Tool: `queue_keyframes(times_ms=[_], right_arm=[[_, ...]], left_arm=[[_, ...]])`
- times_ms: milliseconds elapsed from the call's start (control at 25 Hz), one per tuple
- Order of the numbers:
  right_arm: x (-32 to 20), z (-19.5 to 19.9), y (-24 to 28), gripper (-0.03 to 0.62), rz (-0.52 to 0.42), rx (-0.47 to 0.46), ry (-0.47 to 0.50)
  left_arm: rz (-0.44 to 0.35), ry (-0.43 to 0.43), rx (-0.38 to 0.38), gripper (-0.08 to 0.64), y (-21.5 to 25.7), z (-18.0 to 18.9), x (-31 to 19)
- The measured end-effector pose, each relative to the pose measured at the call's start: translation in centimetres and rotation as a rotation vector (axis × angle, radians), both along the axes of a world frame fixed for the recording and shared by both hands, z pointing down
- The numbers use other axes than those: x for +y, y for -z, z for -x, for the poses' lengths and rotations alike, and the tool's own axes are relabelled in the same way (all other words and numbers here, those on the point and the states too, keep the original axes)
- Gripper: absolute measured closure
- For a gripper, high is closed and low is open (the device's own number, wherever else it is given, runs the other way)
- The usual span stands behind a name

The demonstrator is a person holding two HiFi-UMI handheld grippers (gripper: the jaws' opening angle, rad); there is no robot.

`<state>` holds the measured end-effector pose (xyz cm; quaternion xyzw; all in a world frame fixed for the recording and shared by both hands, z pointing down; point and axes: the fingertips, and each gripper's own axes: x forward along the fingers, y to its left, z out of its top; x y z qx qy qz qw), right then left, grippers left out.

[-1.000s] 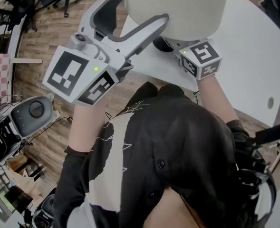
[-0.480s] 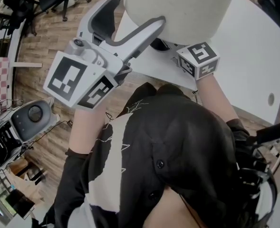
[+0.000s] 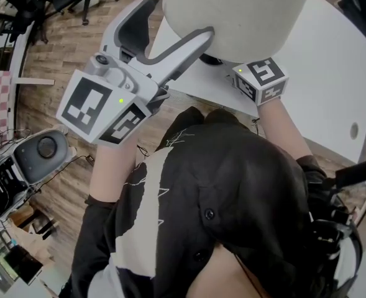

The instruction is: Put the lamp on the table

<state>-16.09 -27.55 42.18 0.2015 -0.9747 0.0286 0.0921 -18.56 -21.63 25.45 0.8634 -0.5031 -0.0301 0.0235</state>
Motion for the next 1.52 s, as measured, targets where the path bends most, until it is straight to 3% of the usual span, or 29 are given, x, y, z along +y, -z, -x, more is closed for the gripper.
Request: queue_keyframes(times_ms=[640,1160,1520], right_arm=[[-0.1,-0.3,0.5,0.431,-0.014,-0.056,-0.001],[-0.2,0.2,0.5,0.430,-0.044,-0.140,0.022],[-1.1,1.0,1.1,0.431,-0.054,-0.148,0.034]], left_arm=[[0.012,0.003,0.038,0.147,-0.2,0.0,0.2],[0.026,0.005,0.031,0.147,-0.5,0.2,0.1],[0.037,0.008,0.025,0.147,-0.1,0.9,-0.8]])
